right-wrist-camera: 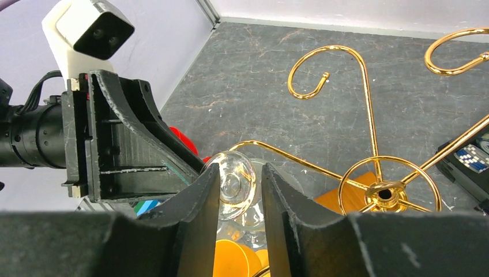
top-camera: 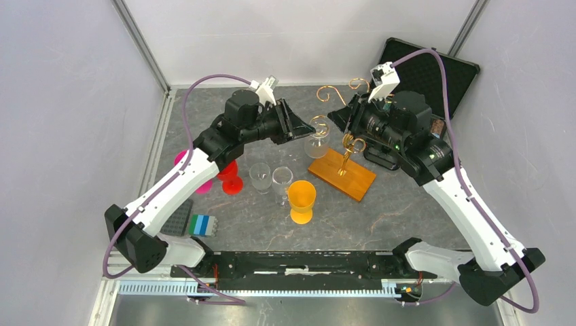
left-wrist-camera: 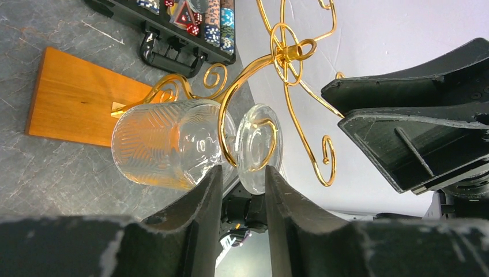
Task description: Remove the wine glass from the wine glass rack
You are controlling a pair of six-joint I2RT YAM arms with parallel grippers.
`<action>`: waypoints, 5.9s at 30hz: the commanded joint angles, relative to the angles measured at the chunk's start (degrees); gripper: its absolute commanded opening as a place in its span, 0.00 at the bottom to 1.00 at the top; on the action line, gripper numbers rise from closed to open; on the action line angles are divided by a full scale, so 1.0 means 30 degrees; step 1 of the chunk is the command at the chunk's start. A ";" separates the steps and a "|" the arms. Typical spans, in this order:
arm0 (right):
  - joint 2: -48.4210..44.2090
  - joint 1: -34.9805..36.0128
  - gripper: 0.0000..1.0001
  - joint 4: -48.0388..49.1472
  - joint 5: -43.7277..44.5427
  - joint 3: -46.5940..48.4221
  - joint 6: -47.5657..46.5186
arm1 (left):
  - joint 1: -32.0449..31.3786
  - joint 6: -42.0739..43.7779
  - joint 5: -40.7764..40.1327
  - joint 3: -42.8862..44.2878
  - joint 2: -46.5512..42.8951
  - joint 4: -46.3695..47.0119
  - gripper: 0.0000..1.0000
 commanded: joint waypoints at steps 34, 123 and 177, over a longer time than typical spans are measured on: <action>-0.0350 0.0058 0.33 0.2215 -0.0651 -0.1924 0.0314 | -0.0049 -0.5075 0.0032 -0.1852 0.0010 0.3897 0.34; -0.4438 0.0057 0.64 0.6048 0.0782 -0.3657 0.2788 | 0.0497 -0.6786 -0.4868 -0.4257 -0.2161 1.0987 0.02; -0.7163 0.0068 0.92 0.8104 -0.0161 -0.5917 0.2955 | 0.0361 -0.9833 0.4069 -0.2213 0.0452 1.2547 0.02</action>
